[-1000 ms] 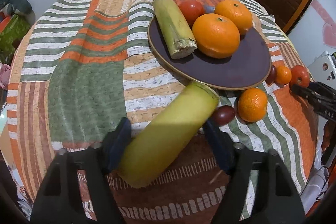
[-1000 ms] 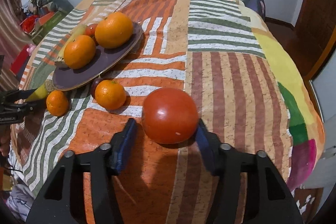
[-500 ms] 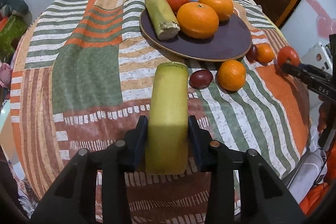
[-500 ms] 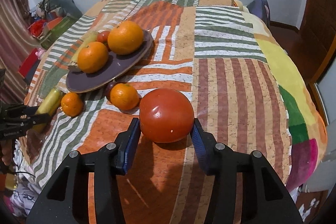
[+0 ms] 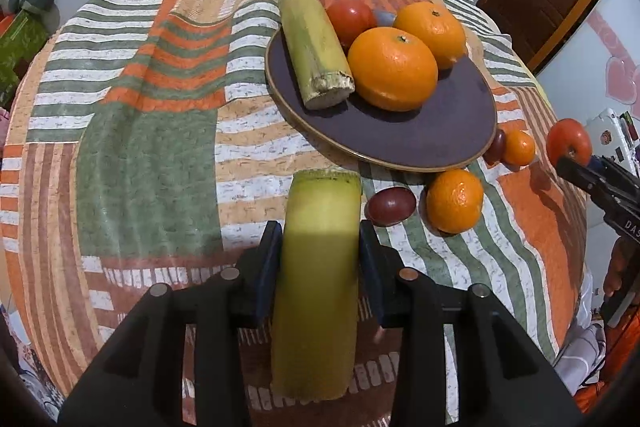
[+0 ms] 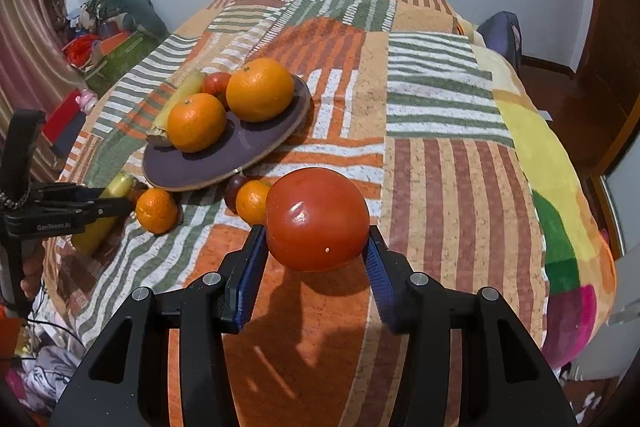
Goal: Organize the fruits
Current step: 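Lift the yellow cylinder with left tool while right tool carries the tomato toward the plate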
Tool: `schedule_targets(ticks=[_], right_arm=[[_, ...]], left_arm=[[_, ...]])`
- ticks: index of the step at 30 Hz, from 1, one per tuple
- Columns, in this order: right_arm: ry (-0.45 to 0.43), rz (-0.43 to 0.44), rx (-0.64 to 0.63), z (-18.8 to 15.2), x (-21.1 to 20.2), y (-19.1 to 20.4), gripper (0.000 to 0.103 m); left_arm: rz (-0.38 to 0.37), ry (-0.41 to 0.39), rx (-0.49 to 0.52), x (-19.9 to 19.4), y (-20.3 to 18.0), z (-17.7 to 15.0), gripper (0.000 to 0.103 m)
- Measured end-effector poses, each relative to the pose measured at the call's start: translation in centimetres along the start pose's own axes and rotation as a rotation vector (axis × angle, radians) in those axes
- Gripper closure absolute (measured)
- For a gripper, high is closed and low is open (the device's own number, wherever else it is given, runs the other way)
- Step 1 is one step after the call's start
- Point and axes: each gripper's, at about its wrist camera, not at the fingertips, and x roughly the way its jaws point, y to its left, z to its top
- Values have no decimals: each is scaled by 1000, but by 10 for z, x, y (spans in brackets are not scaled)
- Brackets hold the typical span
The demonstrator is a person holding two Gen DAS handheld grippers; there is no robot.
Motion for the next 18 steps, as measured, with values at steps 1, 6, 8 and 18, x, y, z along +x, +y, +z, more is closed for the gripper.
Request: schedule_targets(ticks=[1,6,8,18], right_arm=[[-4,3,-4,2,0,1,58],[-35,18,-26,14,-1,7,58],[-46,25,-34,19,-2,9,58],[-94,61,-78,41,3,26,58]], left_arm=[[1,-6,-2,-2,0,1,65],[-2,-73,-17,-27,2,8,66],[-5,-103,-21,-39,3,13,66],[-30,-206,10,-68,-13,41,67]])
